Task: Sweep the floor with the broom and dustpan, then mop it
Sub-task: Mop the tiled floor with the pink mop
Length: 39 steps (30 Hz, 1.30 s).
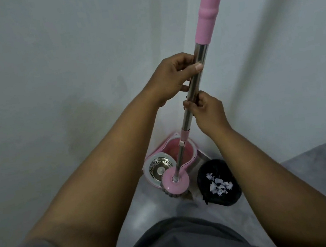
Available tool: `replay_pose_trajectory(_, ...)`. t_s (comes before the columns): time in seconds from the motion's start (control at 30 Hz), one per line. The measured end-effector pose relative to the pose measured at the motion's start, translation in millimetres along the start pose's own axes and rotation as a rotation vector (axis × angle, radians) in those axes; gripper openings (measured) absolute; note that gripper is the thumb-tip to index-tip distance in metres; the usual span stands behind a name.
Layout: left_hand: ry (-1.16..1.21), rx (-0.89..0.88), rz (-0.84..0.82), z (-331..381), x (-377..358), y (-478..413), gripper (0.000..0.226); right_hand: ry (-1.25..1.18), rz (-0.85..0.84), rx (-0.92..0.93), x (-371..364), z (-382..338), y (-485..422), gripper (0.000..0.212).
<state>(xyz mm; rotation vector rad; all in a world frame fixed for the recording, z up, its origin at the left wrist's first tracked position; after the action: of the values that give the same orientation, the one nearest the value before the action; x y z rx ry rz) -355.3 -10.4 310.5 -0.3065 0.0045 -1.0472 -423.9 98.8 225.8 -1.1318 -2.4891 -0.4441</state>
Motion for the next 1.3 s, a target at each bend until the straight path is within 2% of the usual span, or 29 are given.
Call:
replay_pose_trajectory(0.37,-0.017,0.139,0.131,-73,55,-40,0.007,-0.014,-0.106,-0.034,-76,16,-85,0.017)
replay_pose_trajectory(0.77,-0.08,0.329,0.154,-169,58,-96,0.024,0.045,-0.2,-0.176,-112,64,-164,0.022)
replay_pose_trajectory(0.97,-0.152,0.367,0.138,-189,57,-121,0.025,0.084,-0.192,-0.215,-113,72,-193,0.019)
replay_pose_trajectory(1.3,-0.165,0.362,0.157,-200,52,-125,0.021,0.211,-0.24,-0.261,-117,78,-207,0.032)
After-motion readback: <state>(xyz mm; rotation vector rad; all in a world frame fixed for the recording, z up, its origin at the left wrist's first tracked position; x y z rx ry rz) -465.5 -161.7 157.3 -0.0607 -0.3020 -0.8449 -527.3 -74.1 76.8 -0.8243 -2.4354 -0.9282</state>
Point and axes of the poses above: each hand's wrist, its own y-axis away from the middle knuckle, its own x-axis out of the back of the hand, z = x × y, the point moved 6 cm from there along -y, towards the middle knuckle, and after that the axes turned 11 degrees about -x, right-handed, at the moved point
